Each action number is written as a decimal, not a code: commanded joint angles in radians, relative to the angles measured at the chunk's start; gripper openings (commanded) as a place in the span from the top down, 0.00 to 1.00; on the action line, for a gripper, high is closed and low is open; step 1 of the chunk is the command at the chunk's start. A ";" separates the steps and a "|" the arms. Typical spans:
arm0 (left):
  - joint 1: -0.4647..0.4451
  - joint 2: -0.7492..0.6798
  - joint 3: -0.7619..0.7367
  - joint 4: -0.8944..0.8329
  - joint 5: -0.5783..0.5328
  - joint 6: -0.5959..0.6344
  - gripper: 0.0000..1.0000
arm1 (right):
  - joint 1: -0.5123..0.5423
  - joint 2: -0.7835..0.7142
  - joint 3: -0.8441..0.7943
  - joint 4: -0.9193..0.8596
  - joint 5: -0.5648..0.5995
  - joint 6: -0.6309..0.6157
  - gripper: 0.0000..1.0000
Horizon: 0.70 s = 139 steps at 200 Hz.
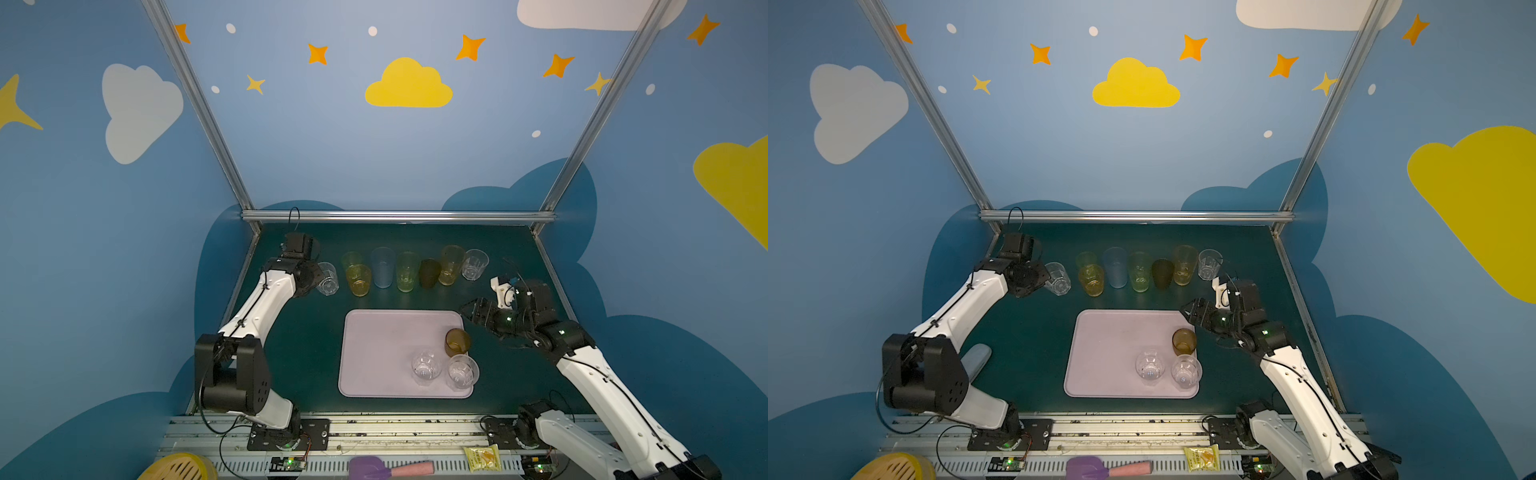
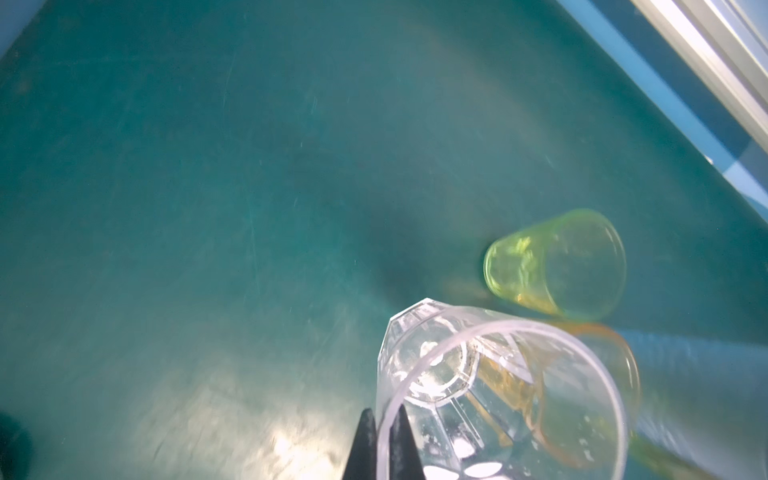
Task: Place the glasses into the tray
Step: 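Lift the clear faceted glass with the left gripper, then carry the clear glass with the left gripper over the tray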
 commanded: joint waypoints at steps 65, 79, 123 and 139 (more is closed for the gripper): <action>-0.197 -0.245 -0.039 -0.123 0.007 -0.029 0.96 | -0.007 -0.145 -0.053 -0.044 -0.021 0.039 0.17; -0.250 -0.276 -0.048 -0.128 0.005 -0.043 0.96 | -0.008 -0.163 -0.062 -0.046 -0.019 0.038 0.17; -0.404 -0.312 -0.070 -0.122 -0.007 -0.096 0.96 | -0.009 -0.212 -0.099 -0.033 -0.018 0.046 0.17; -0.453 -0.300 -0.068 -0.117 -0.025 -0.104 0.96 | -0.009 -0.237 -0.102 -0.028 -0.014 0.054 0.17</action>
